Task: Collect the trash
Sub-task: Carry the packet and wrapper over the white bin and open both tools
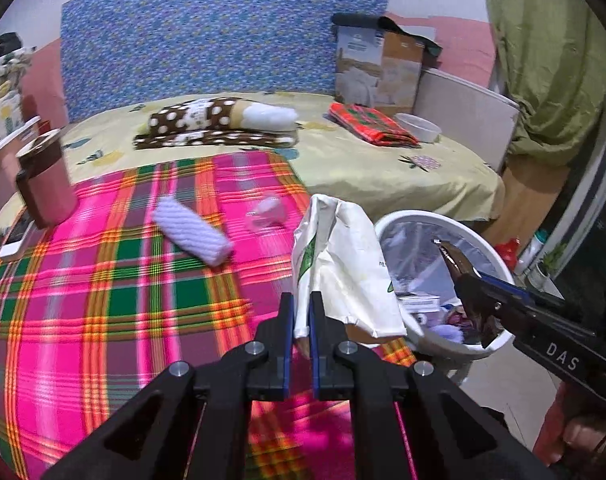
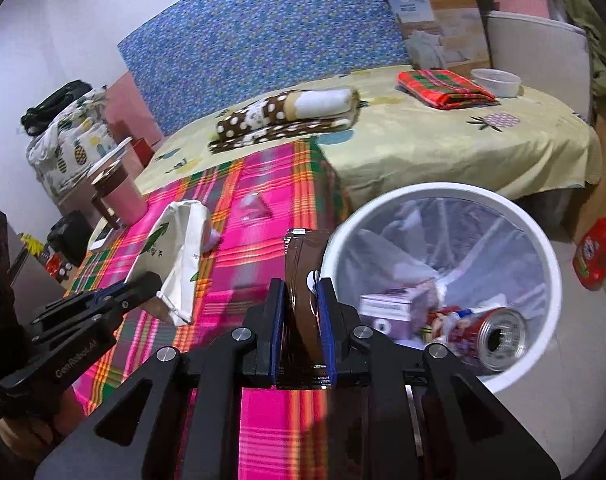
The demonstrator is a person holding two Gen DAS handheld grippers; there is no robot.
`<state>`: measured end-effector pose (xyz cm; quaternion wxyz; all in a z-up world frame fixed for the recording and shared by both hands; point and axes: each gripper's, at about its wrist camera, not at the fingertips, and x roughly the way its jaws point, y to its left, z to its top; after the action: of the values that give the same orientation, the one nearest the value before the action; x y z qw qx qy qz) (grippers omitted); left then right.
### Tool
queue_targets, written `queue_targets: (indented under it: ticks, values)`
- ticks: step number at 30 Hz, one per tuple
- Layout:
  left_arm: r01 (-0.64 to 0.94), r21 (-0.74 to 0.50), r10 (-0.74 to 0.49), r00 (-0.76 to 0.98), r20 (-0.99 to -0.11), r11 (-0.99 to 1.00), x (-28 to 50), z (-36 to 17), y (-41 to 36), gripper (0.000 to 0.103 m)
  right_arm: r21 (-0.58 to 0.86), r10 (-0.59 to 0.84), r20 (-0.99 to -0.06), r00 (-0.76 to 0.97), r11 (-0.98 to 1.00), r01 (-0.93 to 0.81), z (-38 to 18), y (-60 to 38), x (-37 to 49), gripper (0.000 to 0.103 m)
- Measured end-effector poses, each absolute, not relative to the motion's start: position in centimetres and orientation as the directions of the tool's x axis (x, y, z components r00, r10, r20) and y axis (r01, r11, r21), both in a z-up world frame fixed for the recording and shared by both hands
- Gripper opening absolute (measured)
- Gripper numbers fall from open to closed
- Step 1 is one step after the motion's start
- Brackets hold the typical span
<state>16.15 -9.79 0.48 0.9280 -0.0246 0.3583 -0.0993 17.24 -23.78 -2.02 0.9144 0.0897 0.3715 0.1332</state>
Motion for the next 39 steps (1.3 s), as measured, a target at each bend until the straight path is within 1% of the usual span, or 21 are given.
queue_targets:
  ticks: [10, 23, 28, 29, 30, 31, 32, 33, 39]
  values:
    - [0.285, -0.132, -0.295, 0.666, -0.685, 0.950, 18.0, -0.4, -15.0, 0.007, 0.261, 0.245, -0.682, 0.689, 0.962, -0.083, -3.0, -27.8, 17.3, 0.019]
    - [0.356, -0.141, -0.341, 0.599, -0.724, 0.924, 20.1, -2.4, -18.8, 0.007, 0.259, 0.224, -0.718, 0.659, 0.965, -0.046, -4.4, -29.8, 18.0, 0.020]
    - [0.374, -0.163, -0.367, 0.579, -0.728, 0.913, 21.0, -2.8, -19.4, 0.009, 0.252, 0.220, -0.729, 0.648, 0.967, -0.043, -4.7, -30.3, 18.5, 0.021]
    - [0.377, -0.168, -0.373, 0.578, -0.726, 0.911, 21.1, -2.9, -19.5, 0.011, 0.250, 0.219, -0.730, 0.648, 0.967, -0.044, -4.7, -30.3, 18.6, 0.022]
    - [0.379, -0.172, -0.378, 0.579, -0.722, 0.909, 21.2, -2.8, -19.5, 0.014, 0.249, 0.218, -0.728, 0.650, 0.968, -0.046, -4.6, -30.3, 18.5, 0.024]
    - [0.379, -0.175, -0.380, 0.581, -0.719, 0.909, 21.2, -2.8, -19.4, 0.018, 0.247, 0.217, -0.726, 0.652, 0.968, -0.046, -4.6, -30.3, 18.6, 0.030]
    - [0.378, -0.180, -0.384, 0.582, -0.717, 0.908, 21.2, -2.8, -19.3, 0.024, 0.246, 0.215, -0.725, 0.654, 0.968, -0.046, -4.5, -30.3, 18.6, 0.035]
    - [0.377, -0.188, -0.389, 0.581, -0.715, 0.907, 21.2, -2.7, -19.2, 0.028, 0.247, 0.215, -0.722, 0.658, 0.968, -0.045, -4.5, -30.4, 18.5, 0.036]
    - [0.357, -0.218, -0.400, 0.591, -0.700, 0.908, 21.1, -2.1, -17.6, 0.028, 0.259, 0.212, -0.714, 0.667, 0.966, -0.030, -4.3, -30.8, 18.4, 0.038]
